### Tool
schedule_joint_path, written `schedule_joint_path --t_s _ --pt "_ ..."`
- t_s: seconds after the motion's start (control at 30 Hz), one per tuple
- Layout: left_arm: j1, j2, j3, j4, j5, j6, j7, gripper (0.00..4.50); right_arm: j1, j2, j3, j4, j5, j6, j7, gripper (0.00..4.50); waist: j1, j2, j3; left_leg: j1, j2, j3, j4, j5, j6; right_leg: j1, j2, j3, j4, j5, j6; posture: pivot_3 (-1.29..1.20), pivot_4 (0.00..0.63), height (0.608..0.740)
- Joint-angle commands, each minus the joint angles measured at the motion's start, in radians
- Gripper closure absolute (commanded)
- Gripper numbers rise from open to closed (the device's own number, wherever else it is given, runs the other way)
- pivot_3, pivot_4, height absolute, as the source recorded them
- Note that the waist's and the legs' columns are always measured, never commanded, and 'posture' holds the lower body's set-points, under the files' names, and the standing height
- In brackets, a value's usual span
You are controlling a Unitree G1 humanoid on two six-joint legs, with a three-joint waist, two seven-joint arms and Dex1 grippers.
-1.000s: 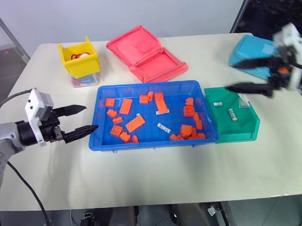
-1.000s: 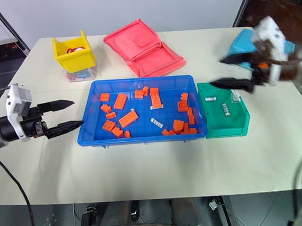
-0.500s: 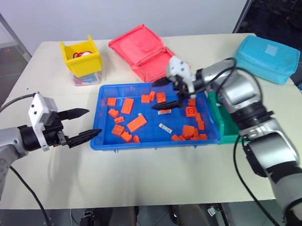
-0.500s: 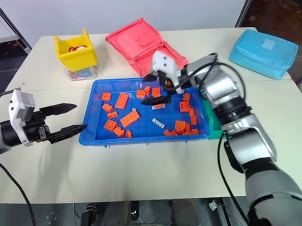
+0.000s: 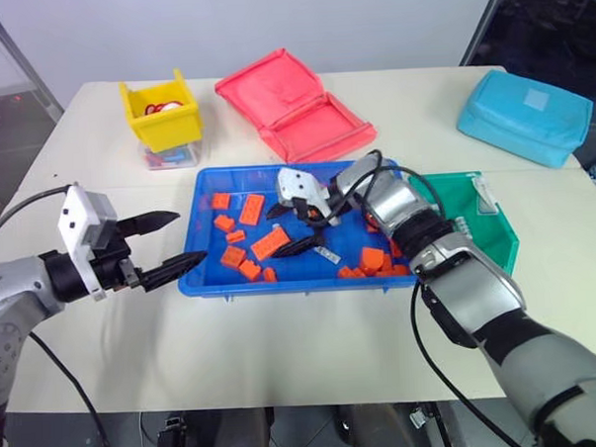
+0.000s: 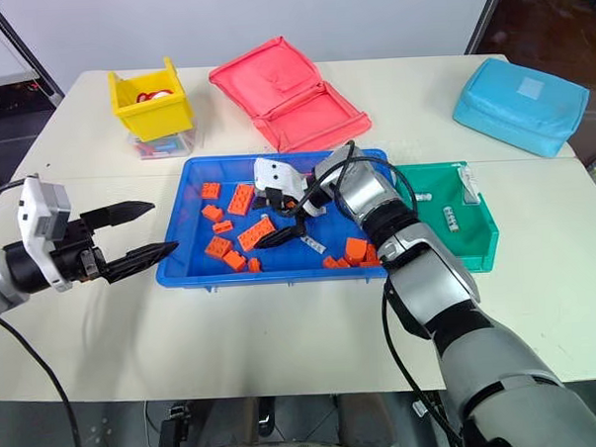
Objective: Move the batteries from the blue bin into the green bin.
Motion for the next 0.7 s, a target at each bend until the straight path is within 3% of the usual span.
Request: schedule_joint_path --t_s 0.03,0.27,0.4,0.53,0.7 --pt "0.000 -0.007 0.030 -0.030 -0.017 -0.011 0.013 0.00 -0.043 0.027 -0.005 0.044 -0.034 -0.060 0.008 0.05 -0.001 0.000 0.000 0.000 0.000 0.000 0.000 0.000 0.000 0.000 0.000 0.000 0.000 0.000 0.000 0.00 0.150 0.740" --pt "0.013 -0.027 0.033 -0.048 -0.017 -0.013 0.035 0.00 -0.071 0.070 -0.020 0.150 -0.088 -0.123 -0.026 0.05 -0.004 0.000 0.000 0.001 0.000 0.000 0.000 0.000 0.000 0.000 0.000 0.000 0.001 0.000 0.000 0.00 0.150 0.740" --pt "0.017 -0.029 0.037 -0.047 -0.016 -0.017 0.042 0.00 -0.072 0.078 -0.023 0.176 -0.111 -0.158 -0.036 1.30 -0.005 0.000 0.000 0.001 0.000 0.000 0.000 0.000 -0.001 0.000 0.000 0.000 0.002 0.000 0.000 0.00 0.150 0.740" --pt "0.015 -0.029 0.037 -0.045 -0.015 -0.018 0.045 0.00 -0.080 0.089 -0.039 0.187 -0.112 -0.163 -0.048 3.28 -0.009 0.000 0.000 0.001 0.000 0.000 0.000 0.000 -0.001 0.000 0.000 0.000 0.002 0.000 0.000 0.00 0.150 0.740" --pt "0.011 -0.029 0.033 -0.040 -0.012 -0.022 0.045 0.00 -0.089 0.094 -0.054 0.184 -0.108 -0.164 -0.065 3.27 -0.017 0.000 0.000 0.002 0.000 0.000 0.000 0.001 -0.001 0.000 0.000 0.000 0.003 0.000 0.000 0.00 0.150 0.740"
